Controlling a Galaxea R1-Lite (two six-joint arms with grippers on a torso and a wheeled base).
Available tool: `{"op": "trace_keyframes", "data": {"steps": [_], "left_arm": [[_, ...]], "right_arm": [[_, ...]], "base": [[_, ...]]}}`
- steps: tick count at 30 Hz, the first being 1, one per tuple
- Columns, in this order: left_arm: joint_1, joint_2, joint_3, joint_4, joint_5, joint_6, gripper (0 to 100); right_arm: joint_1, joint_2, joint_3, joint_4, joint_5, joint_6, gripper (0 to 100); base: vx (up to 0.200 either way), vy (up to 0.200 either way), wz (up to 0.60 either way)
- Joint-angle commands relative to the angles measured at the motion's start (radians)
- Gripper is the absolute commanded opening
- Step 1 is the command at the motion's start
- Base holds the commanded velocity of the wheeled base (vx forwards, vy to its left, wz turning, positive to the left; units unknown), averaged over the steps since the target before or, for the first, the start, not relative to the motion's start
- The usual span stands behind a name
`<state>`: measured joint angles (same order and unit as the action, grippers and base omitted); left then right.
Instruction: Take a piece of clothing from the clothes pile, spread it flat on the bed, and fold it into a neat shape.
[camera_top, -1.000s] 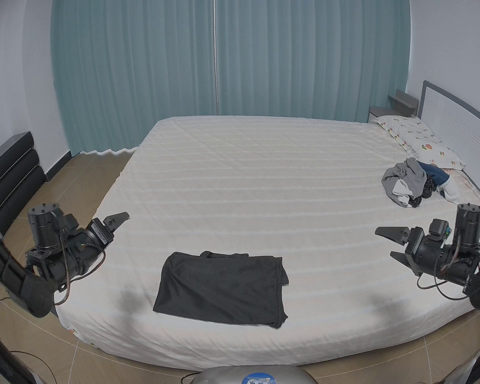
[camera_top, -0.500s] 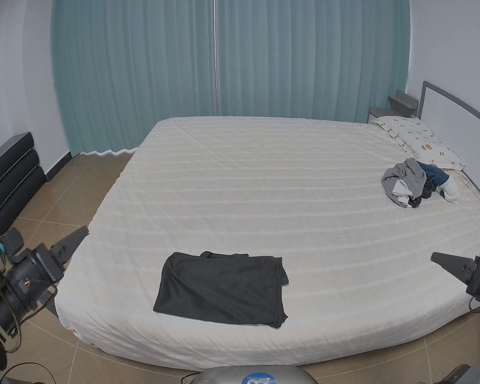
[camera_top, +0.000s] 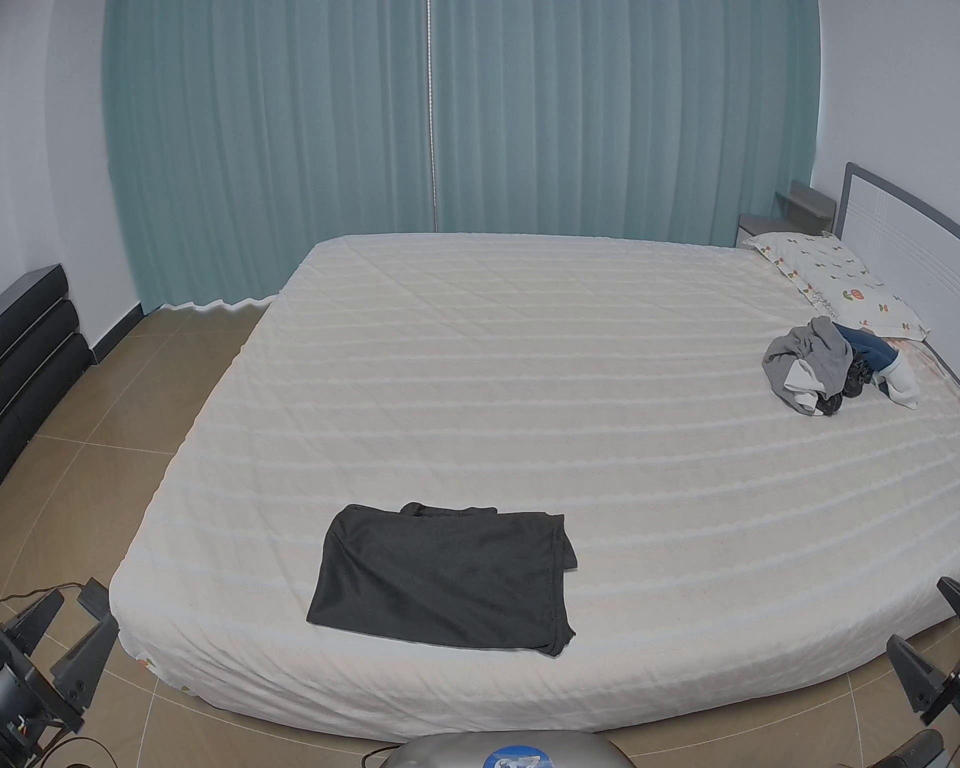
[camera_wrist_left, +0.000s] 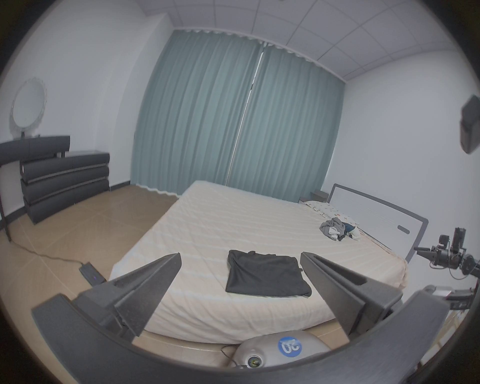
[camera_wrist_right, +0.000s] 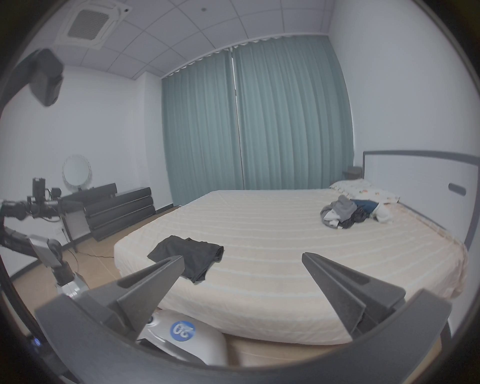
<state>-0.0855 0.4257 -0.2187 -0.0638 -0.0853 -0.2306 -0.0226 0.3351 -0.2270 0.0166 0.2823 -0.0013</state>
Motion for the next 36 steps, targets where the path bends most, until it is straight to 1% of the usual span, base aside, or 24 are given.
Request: {"op": "trace_keyframes", "data": {"steps": [1, 2, 3, 6, 10, 12, 15, 18, 19, 20, 21, 22, 24, 25, 27, 29, 32, 33, 34, 35, 36], "left_arm": [[0.004, -0.199, -0.018, 0.062, 0.030, 0.050, 100], [0.007, -0.234, -0.010, 0.075, 0.068, 0.074, 100], [0.007, -0.249, -0.007, 0.078, 0.082, 0.083, 100], [0.007, -0.289, 0.001, 0.079, 0.088, 0.097, 100], [0.015, -0.325, -0.001, 0.078, 0.104, 0.122, 100], [0.043, -0.337, -0.005, 0.078, 0.125, 0.132, 100], [0.069, -0.375, -0.011, 0.079, 0.121, 0.152, 100], [0.076, -0.410, 0.007, 0.079, 0.119, 0.232, 100], [0.078, -0.410, 0.019, 0.076, 0.124, 0.258, 100], [0.078, -0.410, 0.019, 0.076, 0.124, 0.258, 100], [0.078, -0.410, 0.045, 0.059, 0.124, 0.286, 100], [0.078, -0.410, 0.052, 0.055, 0.122, 0.289, 100], [0.078, -0.410, 0.053, 0.052, 0.119, 0.290, 100], [0.078, -0.410, 0.059, 0.056, 0.091, 0.290, 100], [0.078, -0.410, 0.073, 0.052, 0.030, 0.283, 100], [0.078, -0.410, 0.088, 0.062, -0.007, 0.280, 100], [0.078, -0.410, 0.154, 0.050, -0.037, 0.281, 100], [0.078, -0.410, 0.168, 0.047, -0.057, 0.281, 100], [0.078, -0.410, 0.168, 0.047, -0.057, 0.281, 100], [0.078, -0.410, 0.177, 0.050, -0.137, 0.272, 100], [0.078, -0.410, 0.182, 0.050, -0.169, 0.260, 100]], "right_arm": [[-0.033, -0.171, 0.051, 0.009, 0.001, -0.042, 100], [-0.033, -0.220, 0.043, 0.014, 0.005, -0.042, 100], [-0.033, -0.246, 0.043, 0.016, 0.005, -0.043, 100], [-0.013, -0.269, 0.052, 0.005, 0.000, -0.054, 100], [-0.013, -0.269, 0.051, 0.002, -0.012, -0.065, 100], [-0.013, -0.269, 0.051, -0.015, -0.040, -0.111, 100], [-0.013, -0.269, 0.041, -0.040, -0.068, -0.169, 100], [-0.013, -0.269, 0.043, -0.035, -0.081, -0.172, 100], [-0.013, -0.269, 0.043, -0.026, -0.109, -0.172, 100], [-0.013, -0.269, 0.043, -0.026, -0.109, -0.172, 100], [-0.017, -0.265, 0.034, -0.015, -0.169, -0.174, 100], [-0.028, -0.254, 0.014, -0.009, -0.183, -0.174, 100], [-0.036, -0.243, -0.005, -0.003, -0.181, -0.174, 100], [-0.056, -0.203, -0.066, 0.023, -0.157, -0.171, 100], [-0.051, -0.215, -0.074, 0.054, -0.126, -0.169, 100], [-0.040, -0.252, -0.041, 0.091, -0.127, -0.169, 100], [0.024, -0.331, 0.035, 0.108, -0.129, -0.172, 100], [0.024, -0.335, 0.064, 0.100, -0.137, -0.167, 100], [0.024, -0.335, 0.064, 0.100, -0.137, -0.167, 100], [0.023, -0.335, 0.107, 0.080, -0.138, -0.167, 100], [0.019, -0.335, 0.118, 0.059, -0.143, -0.164, 100]], "base": [[0.000, 0.000, 0.00], [0.000, 0.000, 0.00], [0.000, 0.000, 0.00], [0.000, 0.000, 0.00], [0.000, 0.000, 0.00], [0.000, 0.000, 0.00], [0.000, 0.000, 0.00], [0.000, 0.000, 0.00], [0.000, 0.000, 0.00], [0.000, 0.000, 0.00], [0.000, 0.000, 0.00], [0.000, 0.000, 0.00], [0.000, 0.000, 0.00], [0.000, 0.000, 0.00], [0.000, 0.000, 0.00], [0.000, 0.000, 0.00], [0.000, 0.000, 0.00], [0.000, 0.000, 0.00], [0.000, 0.000, 0.00], [0.000, 0.000, 0.00], [0.000, 0.000, 0.00]]}}
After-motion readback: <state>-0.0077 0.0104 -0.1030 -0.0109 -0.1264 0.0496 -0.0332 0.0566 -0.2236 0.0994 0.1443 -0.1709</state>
